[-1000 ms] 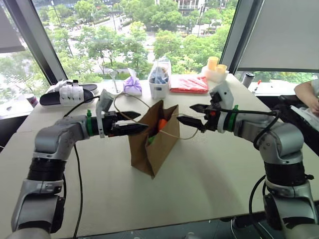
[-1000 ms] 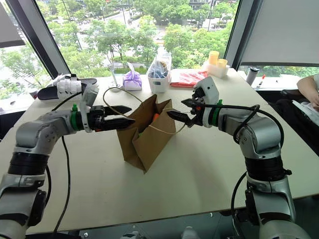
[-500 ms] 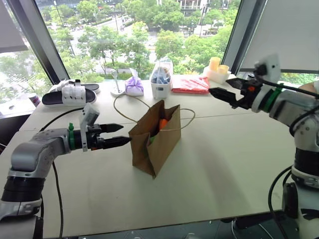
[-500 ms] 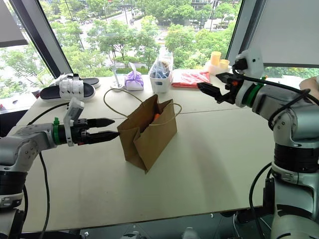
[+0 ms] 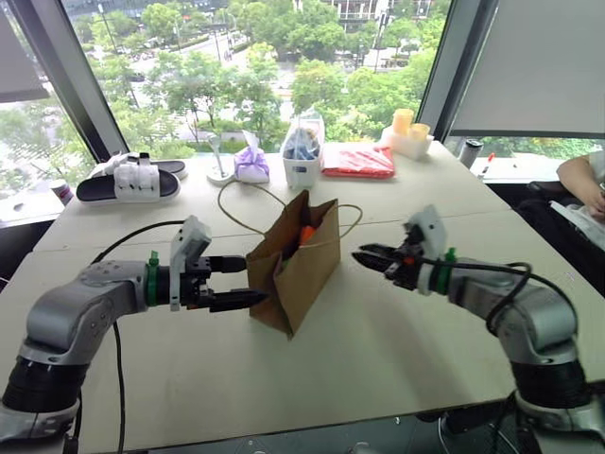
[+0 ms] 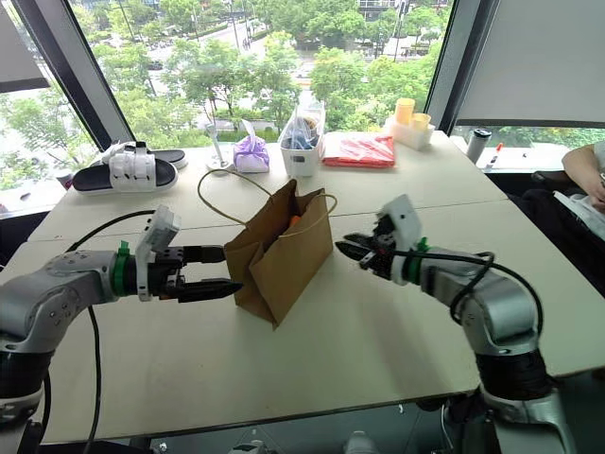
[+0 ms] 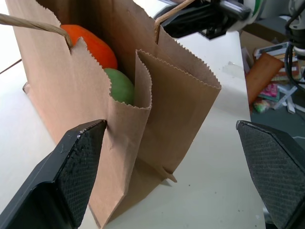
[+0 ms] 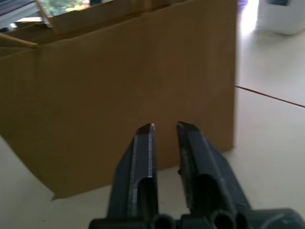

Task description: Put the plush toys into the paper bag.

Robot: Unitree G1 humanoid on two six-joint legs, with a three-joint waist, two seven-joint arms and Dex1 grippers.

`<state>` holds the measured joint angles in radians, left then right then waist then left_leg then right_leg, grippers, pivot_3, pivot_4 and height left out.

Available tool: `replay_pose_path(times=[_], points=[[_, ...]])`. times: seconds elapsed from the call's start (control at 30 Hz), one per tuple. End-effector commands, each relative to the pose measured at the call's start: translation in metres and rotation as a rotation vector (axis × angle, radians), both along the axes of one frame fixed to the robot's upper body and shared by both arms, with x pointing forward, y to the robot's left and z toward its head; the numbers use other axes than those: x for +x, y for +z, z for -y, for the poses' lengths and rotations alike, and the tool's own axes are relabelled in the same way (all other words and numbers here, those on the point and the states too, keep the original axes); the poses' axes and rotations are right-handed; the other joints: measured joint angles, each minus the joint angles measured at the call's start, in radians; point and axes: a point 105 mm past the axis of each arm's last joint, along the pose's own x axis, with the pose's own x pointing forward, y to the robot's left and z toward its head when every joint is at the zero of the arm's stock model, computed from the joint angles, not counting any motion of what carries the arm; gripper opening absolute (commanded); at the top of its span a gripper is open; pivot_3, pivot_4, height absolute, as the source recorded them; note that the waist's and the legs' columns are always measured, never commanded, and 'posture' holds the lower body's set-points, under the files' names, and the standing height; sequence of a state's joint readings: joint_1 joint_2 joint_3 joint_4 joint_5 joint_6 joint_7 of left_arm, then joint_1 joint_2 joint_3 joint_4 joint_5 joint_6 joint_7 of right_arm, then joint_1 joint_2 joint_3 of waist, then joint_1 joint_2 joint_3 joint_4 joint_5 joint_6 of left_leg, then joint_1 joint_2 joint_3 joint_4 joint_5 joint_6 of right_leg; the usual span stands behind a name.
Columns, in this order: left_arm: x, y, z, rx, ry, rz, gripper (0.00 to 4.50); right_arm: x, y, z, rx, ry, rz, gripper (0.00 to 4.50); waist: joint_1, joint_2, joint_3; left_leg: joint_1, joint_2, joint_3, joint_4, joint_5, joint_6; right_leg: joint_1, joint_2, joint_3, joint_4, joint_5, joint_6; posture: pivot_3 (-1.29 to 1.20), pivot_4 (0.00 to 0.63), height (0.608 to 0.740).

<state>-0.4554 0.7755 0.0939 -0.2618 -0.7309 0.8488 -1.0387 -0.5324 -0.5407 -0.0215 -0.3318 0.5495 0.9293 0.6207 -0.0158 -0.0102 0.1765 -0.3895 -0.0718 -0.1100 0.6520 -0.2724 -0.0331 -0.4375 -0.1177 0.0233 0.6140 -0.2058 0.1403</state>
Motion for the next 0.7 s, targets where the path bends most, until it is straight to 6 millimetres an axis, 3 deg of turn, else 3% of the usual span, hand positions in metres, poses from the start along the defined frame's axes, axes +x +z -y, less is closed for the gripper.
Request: replay_pose_path(times=[0.03, 0.23, 0.5, 0.7], points=[[-0.004, 0.004, 0.007, 0.005, -0.009, 0.033, 4.5, -0.002, 0.019, -0.022, 0.019, 0.064, 0.078, 0.05, 0.002, 0.0, 0.0, 0.0, 0.0, 0.0, 0.0, 0.0, 0.0, 0.0, 0.0, 0.0, 0.0, 0.0, 0.0, 0.0, 0.15, 0.74], [0.001, 0.0, 0.017, 0.002, 0.041, 0.05, 4.5, 0.003, 0.015, -0.037, 0.023, 0.096, 0.067, 0.05, 0.002, 0.0, 0.0, 0.0, 0.0, -0.001, 0.0, 0.0, 0.0, 0.0, 0.0, 0.0, -0.001, 0.0, 0.0, 0.0, 0.15, 0.74], [-0.004, -0.01, 0.044, 0.0, 0.032, 0.062, 4.5, 0.006, 0.009, -0.046, 0.008, 0.119, 0.057, 0.05, 0.001, 0.0, 0.0, 0.0, 0.0, -0.001, 0.0, 0.0, 0.0, 0.0, 0.0, 0.0, -0.001, 0.0, 0.0, 0.0, 0.15, 0.74], [0.009, -0.017, 0.048, 0.027, 0.103, 0.092, 4.5, 0.007, 0.008, -0.046, 0.0, 0.117, 0.058, 0.05, 0.002, 0.0, 0.0, 0.0, 0.0, -0.001, 0.0, 0.0, 0.0, 0.0, 0.0, 0.0, -0.001, 0.0, 0.0, 0.0, 0.15, 0.74]])
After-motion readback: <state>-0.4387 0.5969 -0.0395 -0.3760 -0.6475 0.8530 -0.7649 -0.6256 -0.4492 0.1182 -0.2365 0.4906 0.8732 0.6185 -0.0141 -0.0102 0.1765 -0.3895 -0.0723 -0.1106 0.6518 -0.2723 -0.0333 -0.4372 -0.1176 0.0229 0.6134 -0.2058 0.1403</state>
